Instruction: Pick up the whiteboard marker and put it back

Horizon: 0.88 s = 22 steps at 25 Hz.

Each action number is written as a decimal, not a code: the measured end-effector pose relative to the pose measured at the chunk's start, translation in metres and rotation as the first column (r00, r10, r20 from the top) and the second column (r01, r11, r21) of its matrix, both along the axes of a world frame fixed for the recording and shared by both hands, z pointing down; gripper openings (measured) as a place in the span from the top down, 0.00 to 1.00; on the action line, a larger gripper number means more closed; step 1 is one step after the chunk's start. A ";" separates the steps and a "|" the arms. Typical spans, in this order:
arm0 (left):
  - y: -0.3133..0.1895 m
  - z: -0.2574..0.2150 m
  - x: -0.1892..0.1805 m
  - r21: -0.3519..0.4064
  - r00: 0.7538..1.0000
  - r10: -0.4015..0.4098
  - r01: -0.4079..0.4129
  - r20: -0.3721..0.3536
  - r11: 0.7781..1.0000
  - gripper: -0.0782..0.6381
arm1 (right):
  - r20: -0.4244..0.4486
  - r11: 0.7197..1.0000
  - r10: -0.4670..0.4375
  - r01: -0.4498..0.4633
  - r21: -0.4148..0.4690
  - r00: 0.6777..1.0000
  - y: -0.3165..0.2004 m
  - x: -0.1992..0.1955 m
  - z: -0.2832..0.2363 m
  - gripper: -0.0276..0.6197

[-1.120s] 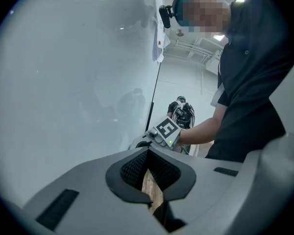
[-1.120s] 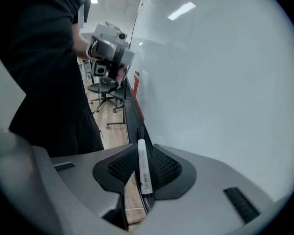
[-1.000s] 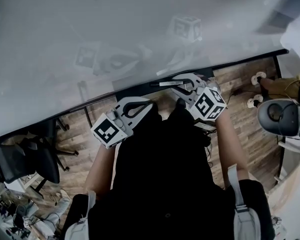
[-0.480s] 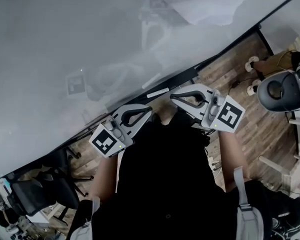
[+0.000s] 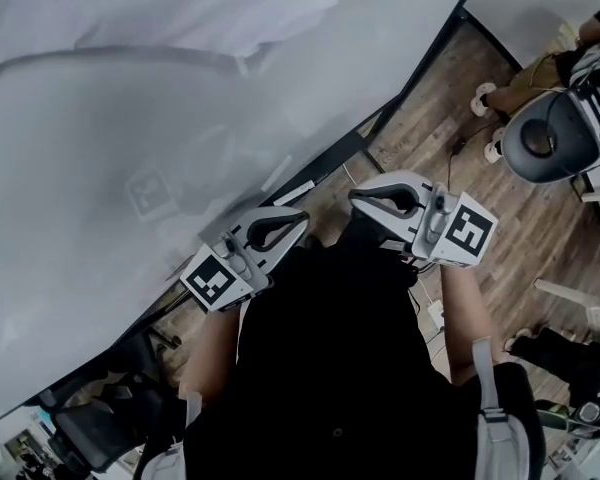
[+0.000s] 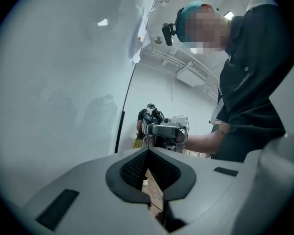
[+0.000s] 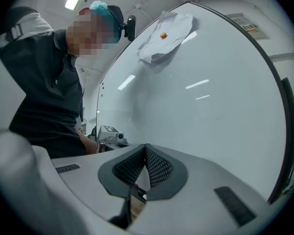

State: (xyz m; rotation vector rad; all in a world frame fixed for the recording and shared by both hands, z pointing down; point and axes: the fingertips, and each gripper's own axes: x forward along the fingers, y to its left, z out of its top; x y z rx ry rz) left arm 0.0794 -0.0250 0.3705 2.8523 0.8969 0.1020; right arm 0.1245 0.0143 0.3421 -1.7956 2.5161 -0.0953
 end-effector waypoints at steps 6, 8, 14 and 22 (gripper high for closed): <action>0.009 0.006 0.006 0.001 1.000 0.026 -0.026 0.007 1.000 0.87 | -0.033 1.000 0.023 -0.023 -0.007 0.999 0.015 0.009 0.012 0.93; 0.011 0.004 0.009 -0.011 1.000 0.025 -0.025 0.004 1.000 0.87 | -0.045 1.000 0.026 -0.026 -0.009 0.999 0.016 0.012 0.013 0.93; 0.013 0.009 0.017 -0.015 1.000 -0.018 0.018 0.026 1.000 0.87 | -0.054 0.998 0.041 -0.044 -0.055 0.998 0.017 0.024 0.016 0.93; 0.016 0.011 0.044 -0.036 0.992 -0.119 0.120 0.046 0.992 0.87 | -0.098 0.991 0.010 -0.022 -0.130 0.995 0.030 0.072 0.028 0.93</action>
